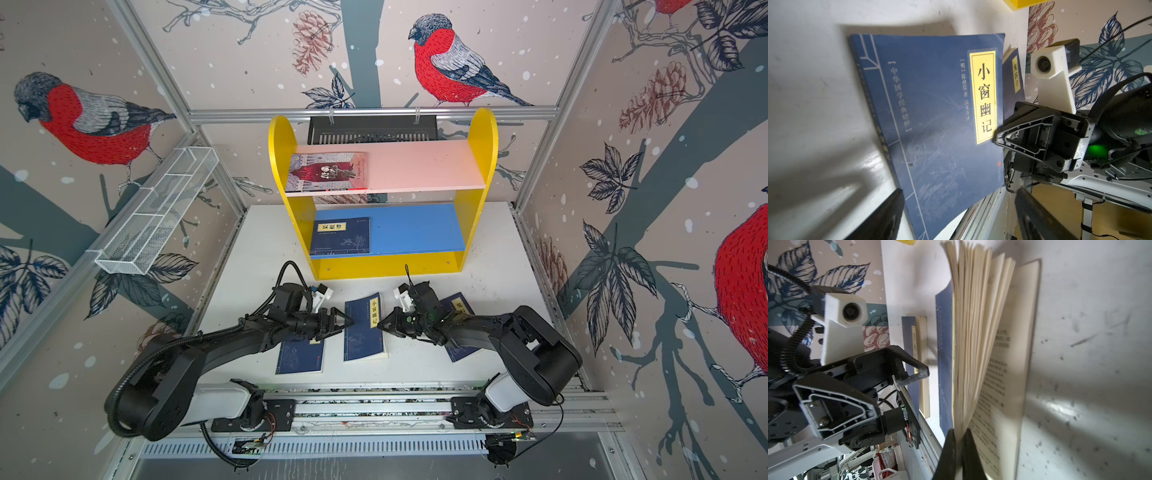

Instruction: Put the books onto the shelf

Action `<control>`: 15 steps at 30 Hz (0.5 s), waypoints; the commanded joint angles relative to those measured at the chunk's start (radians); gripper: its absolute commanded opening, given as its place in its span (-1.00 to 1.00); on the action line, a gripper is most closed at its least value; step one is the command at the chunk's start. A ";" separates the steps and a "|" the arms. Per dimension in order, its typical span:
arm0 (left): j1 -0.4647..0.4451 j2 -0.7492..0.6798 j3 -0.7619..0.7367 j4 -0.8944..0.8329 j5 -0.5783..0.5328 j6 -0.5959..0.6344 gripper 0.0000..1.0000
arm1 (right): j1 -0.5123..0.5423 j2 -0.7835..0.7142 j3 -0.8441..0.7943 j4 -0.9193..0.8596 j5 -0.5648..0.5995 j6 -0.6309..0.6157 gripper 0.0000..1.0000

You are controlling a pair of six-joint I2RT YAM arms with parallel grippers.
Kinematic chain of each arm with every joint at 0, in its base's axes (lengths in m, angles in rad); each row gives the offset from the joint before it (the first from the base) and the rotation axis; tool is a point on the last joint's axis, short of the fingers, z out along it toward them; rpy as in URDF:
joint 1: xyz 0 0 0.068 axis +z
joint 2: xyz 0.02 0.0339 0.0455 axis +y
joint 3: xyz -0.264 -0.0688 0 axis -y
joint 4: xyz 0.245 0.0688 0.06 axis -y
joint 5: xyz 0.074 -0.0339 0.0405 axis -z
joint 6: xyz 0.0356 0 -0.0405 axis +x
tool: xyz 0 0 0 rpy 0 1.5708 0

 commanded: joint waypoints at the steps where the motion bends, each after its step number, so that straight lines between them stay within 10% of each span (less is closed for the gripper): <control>1: 0.024 -0.019 -0.011 0.004 -0.004 -0.004 0.76 | -0.018 -0.035 -0.002 0.049 -0.057 0.018 -0.99; 15: 0.035 -0.012 -0.048 0.096 0.060 -0.087 0.75 | -0.049 -0.085 -0.007 0.093 -0.156 0.055 -0.99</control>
